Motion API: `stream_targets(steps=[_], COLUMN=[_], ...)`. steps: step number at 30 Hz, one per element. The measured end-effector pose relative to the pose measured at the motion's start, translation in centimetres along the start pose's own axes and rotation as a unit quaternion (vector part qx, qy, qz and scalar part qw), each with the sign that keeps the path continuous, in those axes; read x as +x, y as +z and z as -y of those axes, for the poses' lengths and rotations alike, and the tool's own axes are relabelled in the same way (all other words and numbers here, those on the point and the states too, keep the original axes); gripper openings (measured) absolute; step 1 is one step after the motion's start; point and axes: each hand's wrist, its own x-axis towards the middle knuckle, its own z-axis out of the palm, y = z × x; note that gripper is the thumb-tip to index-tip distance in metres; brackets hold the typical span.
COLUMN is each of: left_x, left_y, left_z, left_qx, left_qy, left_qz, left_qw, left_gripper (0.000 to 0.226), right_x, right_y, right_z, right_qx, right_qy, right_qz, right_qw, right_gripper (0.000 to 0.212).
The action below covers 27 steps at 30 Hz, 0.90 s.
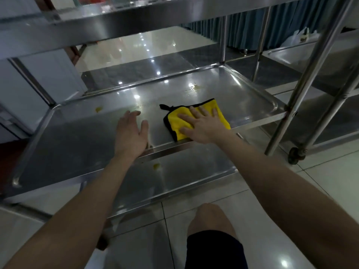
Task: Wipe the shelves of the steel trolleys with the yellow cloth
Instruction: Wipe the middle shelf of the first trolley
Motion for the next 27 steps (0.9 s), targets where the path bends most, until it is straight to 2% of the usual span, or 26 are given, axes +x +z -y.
stream_targets(steps=[2, 5, 8, 12, 19, 24, 27], left_x=[0.3, -0.4, -1.0, -1.1, -0.8, -0.9, -1.1], left_y=[-1.7, -4.0, -3.8, -3.1, -3.1, -3.6, -3.8], left_z=[3.2, 8.0, 9.4, 9.0, 9.1, 8.9, 8.9], left_qx=[0.076, 0.166, 0.141, 0.135, 0.155, 0.158, 0.142], left_qy=[0.024, -0.015, -0.070, -0.040, -0.048, -0.053, -0.049], left_qz=[0.008, 0.016, 0.005, -0.008, -0.052, -0.094, -0.123], left_qw=[0.997, 0.986, 0.988, 0.990, 0.985, 0.982, 0.981], left_gripper=[0.045, 0.059, 0.053, 0.054, 0.048, 0.048, 0.046], right_x=[0.4, 2.1, 4.9, 9.8, 15.0, 10.1, 5.5], right_y=[0.3, 0.6, 0.5, -0.2, 0.5, 1.4, 1.9], right_z=[-0.5, -0.2, 0.4, 2.8, 13.7, 16.4, 15.2], right_qx=[0.000, 0.013, 0.014, 0.008, -0.005, 0.006, 0.020], right_qy=[0.008, 0.036, 0.060, 0.063, -0.040, -0.117, -0.171], right_qz=[0.001, 0.020, 0.034, 0.045, 0.054, 0.048, 0.036], right_qw=[1.000, 0.999, 0.998, 0.997, 0.998, 0.992, 0.984], right_gripper=[0.079, 0.089, 0.099, 0.103, 0.087, 0.064, 0.061])
